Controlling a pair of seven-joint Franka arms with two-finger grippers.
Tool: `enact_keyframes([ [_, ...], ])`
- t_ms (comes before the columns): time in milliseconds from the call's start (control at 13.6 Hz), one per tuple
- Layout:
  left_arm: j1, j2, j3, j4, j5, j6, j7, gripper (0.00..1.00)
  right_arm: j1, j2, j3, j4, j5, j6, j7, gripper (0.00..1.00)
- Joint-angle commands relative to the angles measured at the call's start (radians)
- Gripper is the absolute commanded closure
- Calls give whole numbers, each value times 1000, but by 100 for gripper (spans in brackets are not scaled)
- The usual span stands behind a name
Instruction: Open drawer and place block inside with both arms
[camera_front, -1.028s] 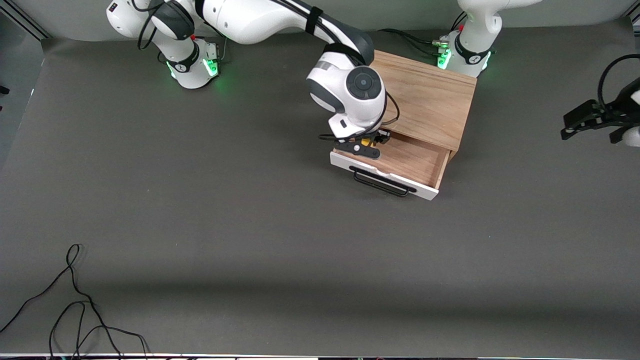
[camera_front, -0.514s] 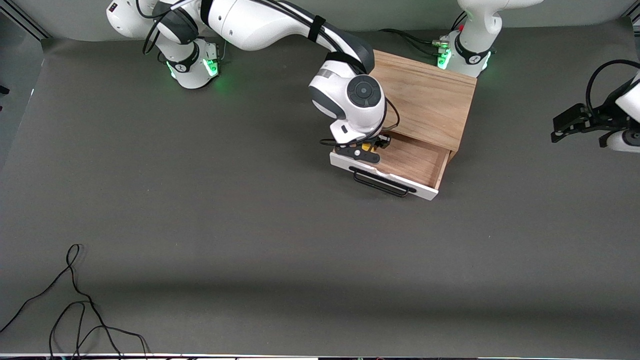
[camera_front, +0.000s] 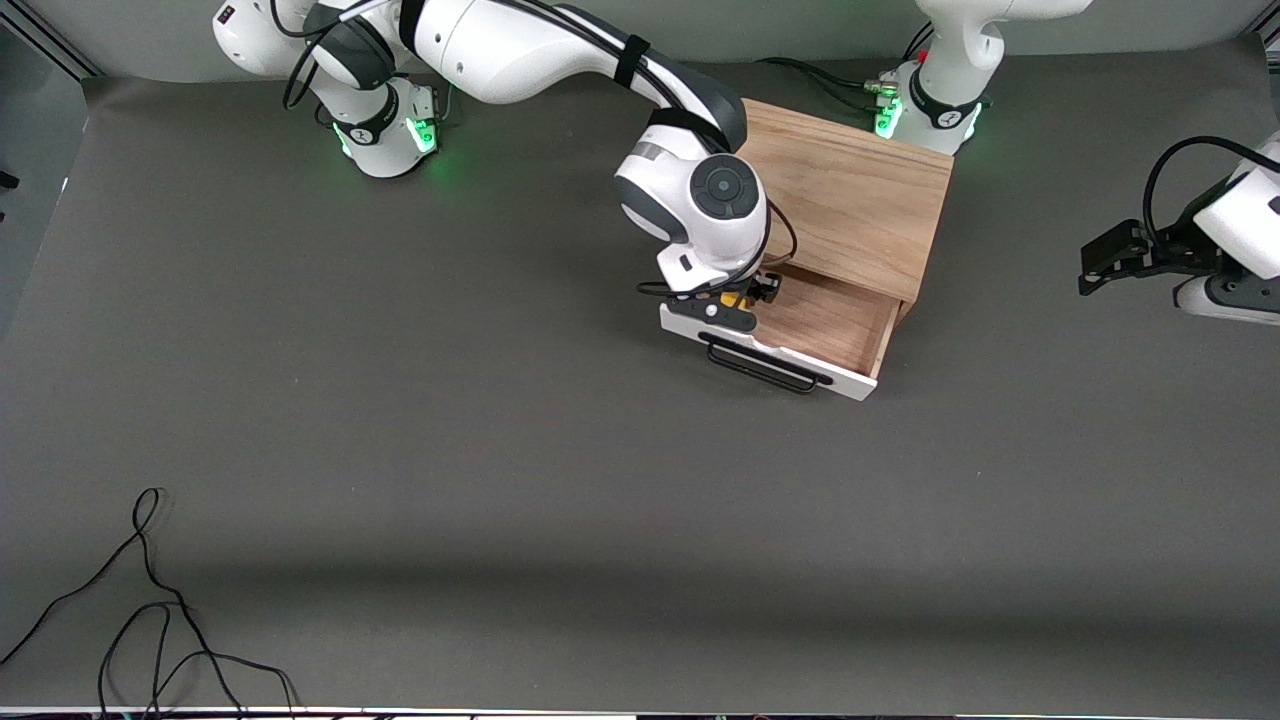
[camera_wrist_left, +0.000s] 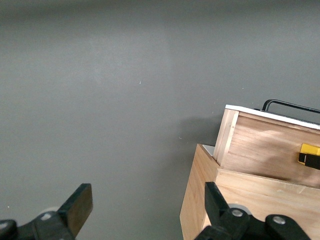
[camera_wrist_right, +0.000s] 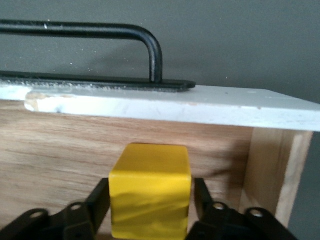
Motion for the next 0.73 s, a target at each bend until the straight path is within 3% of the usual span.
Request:
enact_keyframes([
  [0, -23, -2, 15, 9, 0, 3, -32, 0, 0, 0, -5, 23, 2, -3, 8, 19],
  [367, -21, -3, 15, 7, 0, -7, -32, 0, -6, -74, -11, 28, 3, -61, 4, 18],
  [661, -21, -5, 17, 4, 1, -40, -32, 0, -57, -205, -11, 20, 3, -144, -4, 13],
])
